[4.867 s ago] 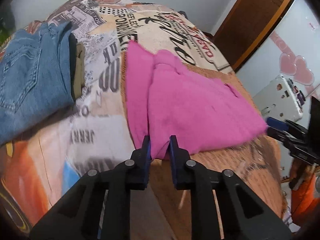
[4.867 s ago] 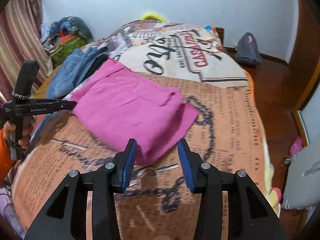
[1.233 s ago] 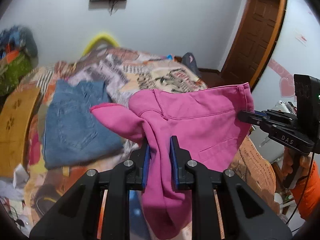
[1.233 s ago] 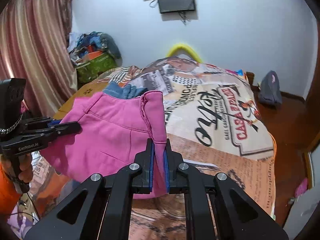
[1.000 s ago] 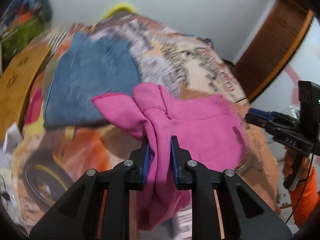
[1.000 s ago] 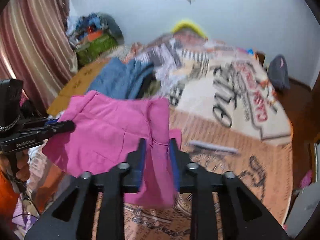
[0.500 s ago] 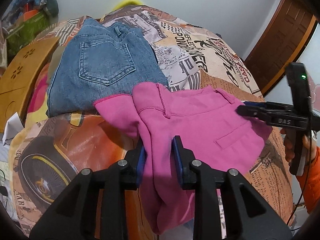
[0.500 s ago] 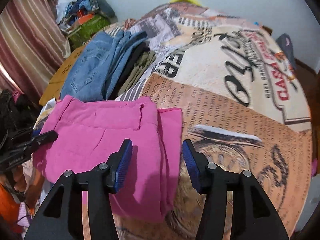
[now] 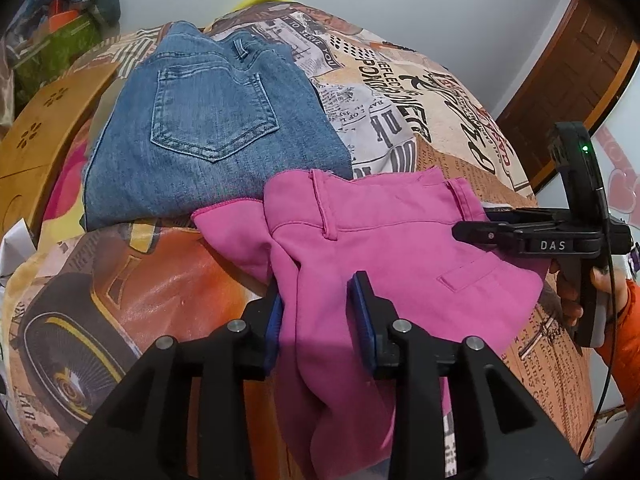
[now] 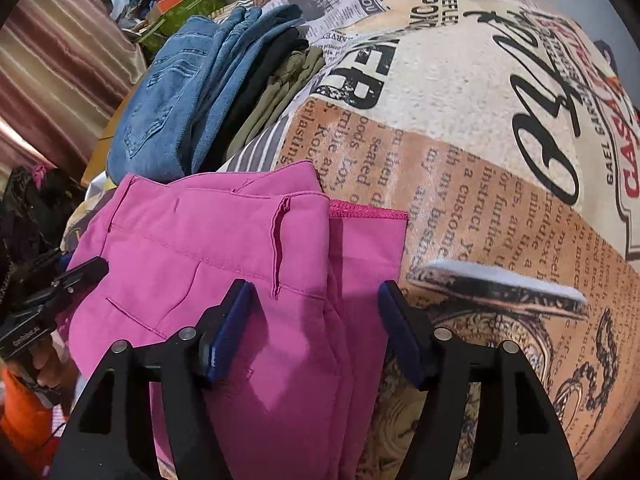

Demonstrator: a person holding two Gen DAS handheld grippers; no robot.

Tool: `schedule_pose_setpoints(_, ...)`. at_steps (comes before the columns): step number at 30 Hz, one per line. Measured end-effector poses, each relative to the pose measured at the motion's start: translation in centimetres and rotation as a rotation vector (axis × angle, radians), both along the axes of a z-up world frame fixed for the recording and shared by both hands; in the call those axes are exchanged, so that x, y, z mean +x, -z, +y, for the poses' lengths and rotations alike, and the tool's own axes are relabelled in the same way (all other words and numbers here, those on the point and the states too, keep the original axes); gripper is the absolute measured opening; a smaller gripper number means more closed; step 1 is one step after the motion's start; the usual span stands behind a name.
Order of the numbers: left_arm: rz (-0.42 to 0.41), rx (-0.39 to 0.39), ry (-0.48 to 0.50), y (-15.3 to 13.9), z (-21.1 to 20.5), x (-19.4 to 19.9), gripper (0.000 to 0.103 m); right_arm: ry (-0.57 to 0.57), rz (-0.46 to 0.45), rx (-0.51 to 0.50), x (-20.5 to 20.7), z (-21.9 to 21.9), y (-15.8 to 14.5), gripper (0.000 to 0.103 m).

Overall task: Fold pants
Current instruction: 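Carry the pink pants with both tools and lay them onto the jeans stack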

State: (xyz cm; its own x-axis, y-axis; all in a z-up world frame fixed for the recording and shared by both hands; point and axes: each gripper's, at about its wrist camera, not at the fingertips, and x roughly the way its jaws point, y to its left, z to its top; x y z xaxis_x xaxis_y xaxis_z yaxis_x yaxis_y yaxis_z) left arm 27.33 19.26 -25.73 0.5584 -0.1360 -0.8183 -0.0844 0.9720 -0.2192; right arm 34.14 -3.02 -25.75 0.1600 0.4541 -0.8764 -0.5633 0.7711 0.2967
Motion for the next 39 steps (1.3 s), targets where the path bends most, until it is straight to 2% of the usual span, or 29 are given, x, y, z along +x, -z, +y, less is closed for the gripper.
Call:
schedule_pose_setpoints(1, 0.003, 0.002, 0.002, -0.1, 0.0, 0.0, 0.032, -0.006, -0.006, 0.013, -0.3, 0.1, -0.1, 0.05)
schedule_pose_setpoints(2, 0.003, 0.006, 0.005, -0.3, -0.1, 0.0, 0.032, -0.013, 0.004, 0.03, 0.0, 0.1, -0.3, 0.038)
schedule_pose_setpoints(6, -0.026, 0.019, 0.02, -1.6, -0.3, -0.4, 0.022, -0.018, -0.074, 0.0, -0.8, 0.8, -1.3, 0.024)
schedule_pose_setpoints(11, -0.082, 0.027, 0.035, -4.1, -0.9, -1.4, 0.018, 0.022, -0.099, 0.065, -2.0, -0.3, -3.4, 0.02)
schedule_pose_setpoints(18, -0.177, 0.056, 0.019, -8.2, -1.0, -3.1, 0.017, 0.029, -0.177, 0.131, -3.9, -1.4, -7.9, 0.019)
schedule_pose_setpoints(27, -0.277, 0.097, -0.018, -13.5, 1.0, -3.6, 0.017, 0.016, -0.285, 0.21, -4.1, 0.6, -13.1, 0.019)
schedule_pose_setpoints(30, -0.293, 0.104, -0.034, -14.5, 2.2, -3.2, 0.017, 0.004, -0.289, 0.234, -3.3, 1.7, -14.0, 0.019)
schedule_pose_setpoints(34, -0.296, 0.078, -0.059, -15.1, 4.5, -2.3, 0.017, -0.005, -0.299, 0.257, -2.3, 3.2, -14.7, 0.019)
schedule_pose_setpoints(39, -0.306, 0.097, -0.077, -15.4, 7.3, -0.6, 0.017, -0.029, -0.327, 0.27, -0.6, 5.9, -15.5, 0.019)
